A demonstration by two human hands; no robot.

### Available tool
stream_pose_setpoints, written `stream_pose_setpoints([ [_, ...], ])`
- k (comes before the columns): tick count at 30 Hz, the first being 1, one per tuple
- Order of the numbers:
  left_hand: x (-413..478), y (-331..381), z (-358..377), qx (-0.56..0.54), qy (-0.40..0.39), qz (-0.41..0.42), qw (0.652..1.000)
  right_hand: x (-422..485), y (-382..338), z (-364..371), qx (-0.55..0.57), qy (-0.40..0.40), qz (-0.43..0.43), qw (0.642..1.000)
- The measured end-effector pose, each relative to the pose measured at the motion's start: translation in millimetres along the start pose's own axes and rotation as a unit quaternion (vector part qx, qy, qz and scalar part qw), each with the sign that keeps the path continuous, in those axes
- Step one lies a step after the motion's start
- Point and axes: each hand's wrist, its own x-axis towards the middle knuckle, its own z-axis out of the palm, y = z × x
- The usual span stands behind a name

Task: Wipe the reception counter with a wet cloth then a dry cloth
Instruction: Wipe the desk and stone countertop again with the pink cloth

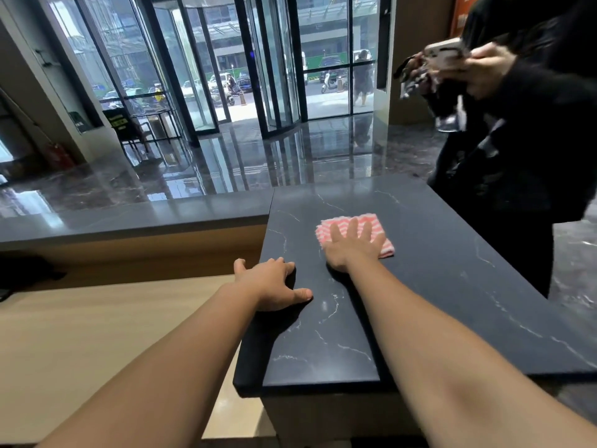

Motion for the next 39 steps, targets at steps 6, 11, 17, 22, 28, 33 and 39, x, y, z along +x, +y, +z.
stream_pose_setpoints([
  [6, -17.0, 8.7, 2.0, 0.007, -0.008, 0.001, 1.0, -20.9, 3.4, -2.8, -0.003, -0.027, -0.061, 0.998],
  [11, -19.8, 19.0, 8.4, 0.008, 0.0, 0.004, 1.0, -23.6, 77.6, -14.4, 0.003, 0.003, 0.019, 1.0],
  [17, -25.3, 20.1, 12.8, -0.004, 0.014, 0.005, 1.0, -35.4, 148.6, -25.5, 0.018, 0.012, 0.104, 0.994],
  [22, -27.7, 19.7, 18.8, -0.008, 0.021, 0.012, 1.0, -37.9, 141.9, -21.9, 0.015, 0.011, 0.141, 0.99],
  [28, -26.7, 19.7, 18.4, -0.018, 0.016, 0.008, 1.0, -49.7, 99.7, -13.9, 0.016, 0.002, 0.117, 0.993],
  [33, -25.5, 24.5, 18.1, -0.019, 0.03, 0.009, 0.999, -62.3, 41.9, -0.1, -0.004, -0.016, 0.031, 0.999],
  [39, -28.9, 43.0, 14.3, -0.035, 0.059, -0.006, 0.998, -79.5, 5.0, 10.3, -0.045, -0.042, -0.098, 0.993],
])
